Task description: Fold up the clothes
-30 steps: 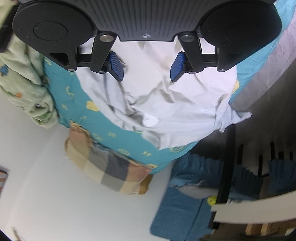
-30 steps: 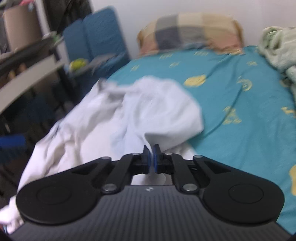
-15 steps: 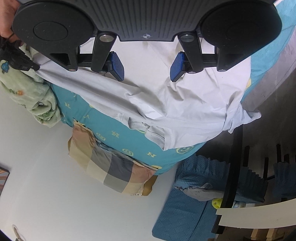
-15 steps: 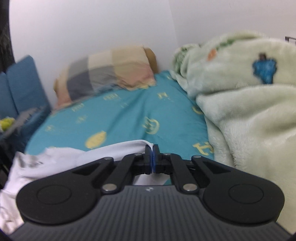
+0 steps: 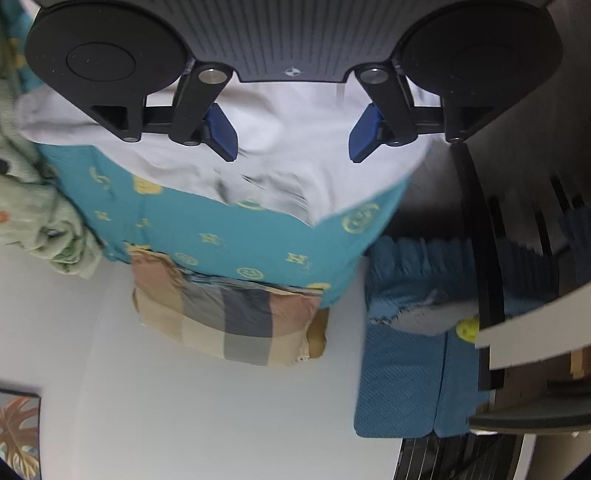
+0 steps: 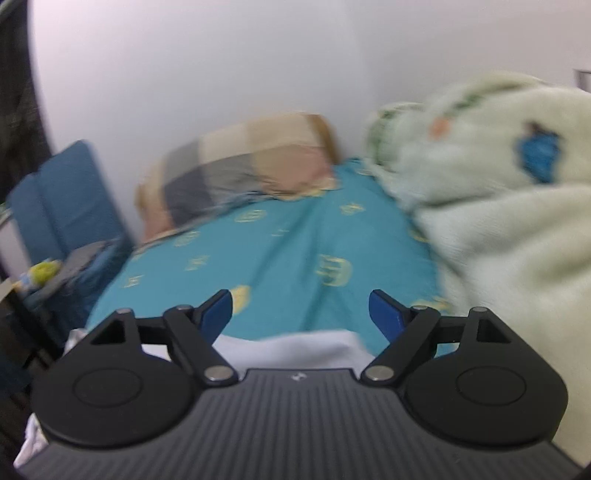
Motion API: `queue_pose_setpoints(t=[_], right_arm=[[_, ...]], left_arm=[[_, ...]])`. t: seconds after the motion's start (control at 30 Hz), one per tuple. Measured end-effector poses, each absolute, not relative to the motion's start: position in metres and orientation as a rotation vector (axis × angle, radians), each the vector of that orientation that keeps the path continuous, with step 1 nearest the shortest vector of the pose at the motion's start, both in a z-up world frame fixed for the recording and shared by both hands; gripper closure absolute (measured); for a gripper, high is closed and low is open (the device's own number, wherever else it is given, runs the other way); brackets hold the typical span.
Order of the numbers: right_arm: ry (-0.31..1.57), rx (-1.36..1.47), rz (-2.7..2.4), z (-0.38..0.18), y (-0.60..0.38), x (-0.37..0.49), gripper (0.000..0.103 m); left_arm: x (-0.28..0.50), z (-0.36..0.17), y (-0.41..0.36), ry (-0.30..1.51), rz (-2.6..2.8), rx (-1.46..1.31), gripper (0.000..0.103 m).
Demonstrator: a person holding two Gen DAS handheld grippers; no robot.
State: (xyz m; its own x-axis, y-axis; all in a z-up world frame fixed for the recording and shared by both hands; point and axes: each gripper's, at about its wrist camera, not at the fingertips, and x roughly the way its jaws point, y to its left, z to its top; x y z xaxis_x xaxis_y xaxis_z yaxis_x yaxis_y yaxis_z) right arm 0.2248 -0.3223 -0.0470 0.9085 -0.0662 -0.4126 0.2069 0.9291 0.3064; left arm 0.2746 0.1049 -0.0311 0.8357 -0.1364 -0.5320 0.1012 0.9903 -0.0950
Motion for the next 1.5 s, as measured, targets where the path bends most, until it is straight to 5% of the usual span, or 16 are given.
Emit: queue_pose_setpoints(t=[0.33,0.43,0.47,0.57,0.63,0.67,1.03,1.37,1.5], right_arm=[[0.707,0.163,0.214,-0.087,-0.205,0.424,0.022],[0.757,0.096,0.248,-0.106,-0.169,0.467,0.023],[0.775,0.069,0.237,-0.114,-0.161,0.478,0.025],[0.833,0.018,0.202,-0.134,-0.148,0.498,0.046],[0.8,-0.027,0.186,-0.135,-0.143,0.495,0.083],[0.786,-0.037,0.174,-0.133,-0.143,0.493,0.088],[0.508,0.033,0.024,-0.052,-0.184,0.528,0.09],[0.618,0.025,-0.035,-0.142,-0.199,0.607,0.09],[0.625,0.085,0.007,-0.129,-0.209,0.588,0.088]], left_arm=[[0.44,-0.095,0.111,0.655,-0.18,-0.093,0.034],[0.476,-0.115,0.101,0.714,-0.183,-0.031,0.047],[0.486,-0.121,0.099,0.737,-0.186,-0.02,0.063],[0.501,-0.133,0.095,0.782,-0.2,0.012,0.09],[0.503,-0.134,0.09,0.783,-0.195,0.055,0.095],[0.503,-0.132,0.087,0.781,-0.187,0.074,0.097],[0.551,-0.05,0.064,0.545,-0.114,0.101,0.098],[0.628,-0.149,0.033,0.661,-0.1,0.114,0.096],[0.622,-0.152,0.036,0.653,-0.103,0.114,0.089]])
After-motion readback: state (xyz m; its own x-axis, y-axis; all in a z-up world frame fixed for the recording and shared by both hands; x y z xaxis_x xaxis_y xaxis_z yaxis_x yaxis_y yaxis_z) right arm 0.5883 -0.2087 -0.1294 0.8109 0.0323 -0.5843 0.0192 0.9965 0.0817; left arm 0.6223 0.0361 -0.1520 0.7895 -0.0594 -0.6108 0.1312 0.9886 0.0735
